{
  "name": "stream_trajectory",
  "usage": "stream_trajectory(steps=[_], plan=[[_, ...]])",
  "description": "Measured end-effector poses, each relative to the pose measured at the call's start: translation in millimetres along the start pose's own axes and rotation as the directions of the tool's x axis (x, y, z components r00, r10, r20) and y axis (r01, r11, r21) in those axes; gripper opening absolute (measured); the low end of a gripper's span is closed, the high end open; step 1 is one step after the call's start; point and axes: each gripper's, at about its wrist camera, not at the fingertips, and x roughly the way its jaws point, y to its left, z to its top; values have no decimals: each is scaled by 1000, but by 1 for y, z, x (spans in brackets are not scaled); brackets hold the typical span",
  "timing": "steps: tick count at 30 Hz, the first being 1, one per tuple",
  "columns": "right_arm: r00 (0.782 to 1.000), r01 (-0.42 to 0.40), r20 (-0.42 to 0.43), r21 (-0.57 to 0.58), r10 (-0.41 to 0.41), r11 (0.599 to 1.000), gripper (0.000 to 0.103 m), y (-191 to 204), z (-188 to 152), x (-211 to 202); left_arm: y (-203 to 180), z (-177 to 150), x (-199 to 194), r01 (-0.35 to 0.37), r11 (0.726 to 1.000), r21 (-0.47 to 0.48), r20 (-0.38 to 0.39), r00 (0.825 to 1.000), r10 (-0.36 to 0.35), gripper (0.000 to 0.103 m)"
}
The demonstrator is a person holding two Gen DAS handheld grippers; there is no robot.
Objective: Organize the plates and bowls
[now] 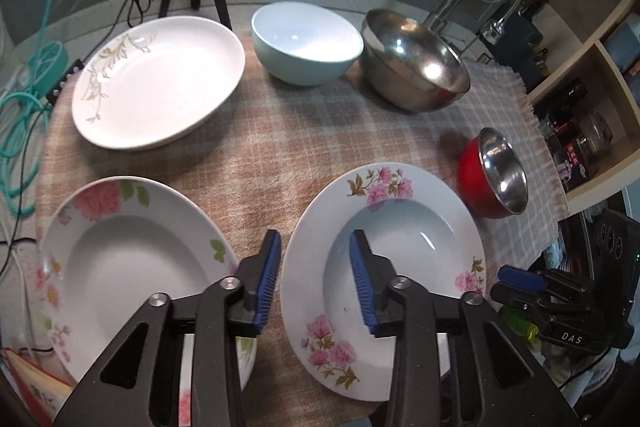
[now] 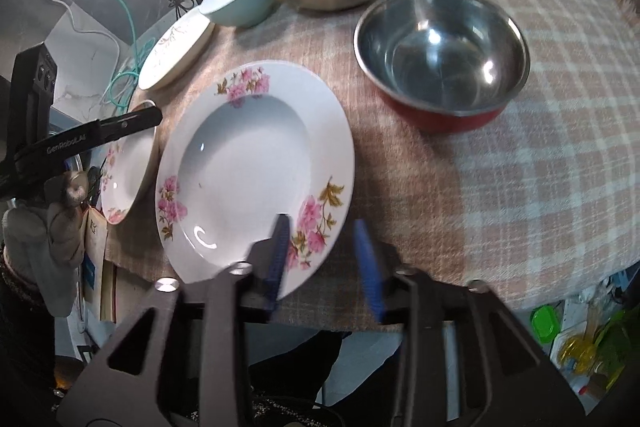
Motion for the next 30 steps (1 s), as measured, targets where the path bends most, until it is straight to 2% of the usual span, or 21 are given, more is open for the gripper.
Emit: stream_trajectory(steps=[4,7,15,22,30], plan=[[999,-23,35,-25,24,999,62,10,11,-10,4,-8,-18,-6,999,-34,44,999,8,54],[998,-29,53,-61,33,998,67,23,19,-12,8,-18,-33,-13,998,-67,80,997,18,55],[997,-65,39,-161,73,985,67,60,34,2,39,-46,-65,-51,976,-210,154,984,84,55],[992,-126,-7,-243,129,962,67,96,44,16,71,-71,-84,-84,944,-319,177,973,146,55],[986,-167,-55,-319,158,933,67,137,55,40,104,-94,-94,-123,903,-411,180,960,212,55]])
